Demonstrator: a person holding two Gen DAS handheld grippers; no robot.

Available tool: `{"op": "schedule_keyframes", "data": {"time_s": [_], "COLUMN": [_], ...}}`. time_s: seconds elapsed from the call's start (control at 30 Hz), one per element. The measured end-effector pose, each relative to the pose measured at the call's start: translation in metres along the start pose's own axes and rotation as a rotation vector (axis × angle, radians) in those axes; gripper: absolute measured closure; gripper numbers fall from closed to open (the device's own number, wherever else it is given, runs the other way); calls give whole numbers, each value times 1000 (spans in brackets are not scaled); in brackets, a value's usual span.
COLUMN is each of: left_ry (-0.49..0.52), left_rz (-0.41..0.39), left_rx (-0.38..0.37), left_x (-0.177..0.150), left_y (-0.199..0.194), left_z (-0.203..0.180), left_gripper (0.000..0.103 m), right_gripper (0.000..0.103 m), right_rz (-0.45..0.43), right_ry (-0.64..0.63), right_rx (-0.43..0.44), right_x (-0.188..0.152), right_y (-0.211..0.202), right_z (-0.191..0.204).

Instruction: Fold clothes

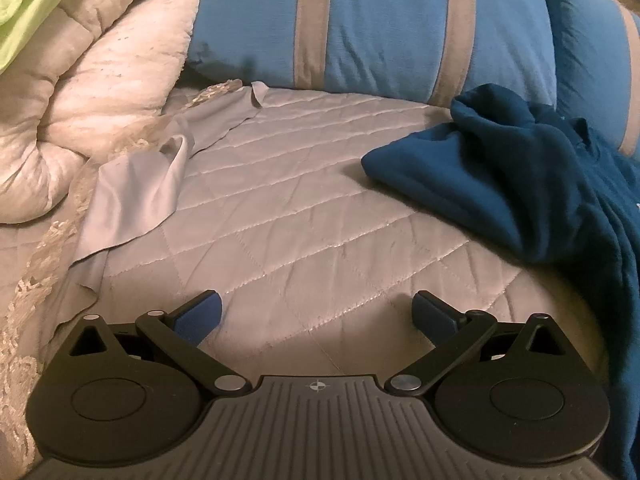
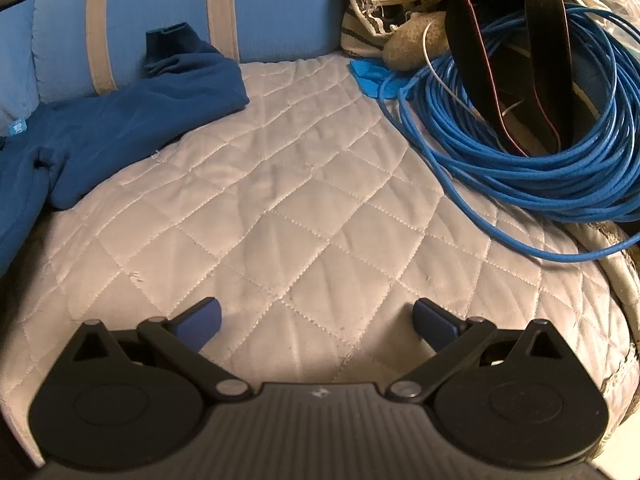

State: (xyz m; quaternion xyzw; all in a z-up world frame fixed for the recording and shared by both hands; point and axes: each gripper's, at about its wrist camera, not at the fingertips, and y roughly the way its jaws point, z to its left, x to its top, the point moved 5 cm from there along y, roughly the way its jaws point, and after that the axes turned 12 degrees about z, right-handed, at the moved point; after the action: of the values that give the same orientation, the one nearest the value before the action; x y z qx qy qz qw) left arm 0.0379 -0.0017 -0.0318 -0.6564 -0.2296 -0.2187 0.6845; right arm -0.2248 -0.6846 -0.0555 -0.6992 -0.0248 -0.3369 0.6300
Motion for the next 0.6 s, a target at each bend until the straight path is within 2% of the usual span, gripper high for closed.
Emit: {"op": "schedule_keyframes", "data": {"time_s": [0.4,0.5,0.6], "left_ry": [-63,-84,-65], "left_rz": [25,-29,-84], "left_rx": [61,45,4], "left_x": [3,3,6], "left_y": [-5,-18,-39], "left_z": [-12,-14,-17], "left_gripper": [0,0,0], "right_gripper": [0,0,0], "right_rz": [-12,-51,-116], "right_ry": [7,-1,5], "right_rx": [-15,-8,-8], "right_x": [6,12,23], "right_y": [-3,-17,-41], "right_z": [2,3,2]}}
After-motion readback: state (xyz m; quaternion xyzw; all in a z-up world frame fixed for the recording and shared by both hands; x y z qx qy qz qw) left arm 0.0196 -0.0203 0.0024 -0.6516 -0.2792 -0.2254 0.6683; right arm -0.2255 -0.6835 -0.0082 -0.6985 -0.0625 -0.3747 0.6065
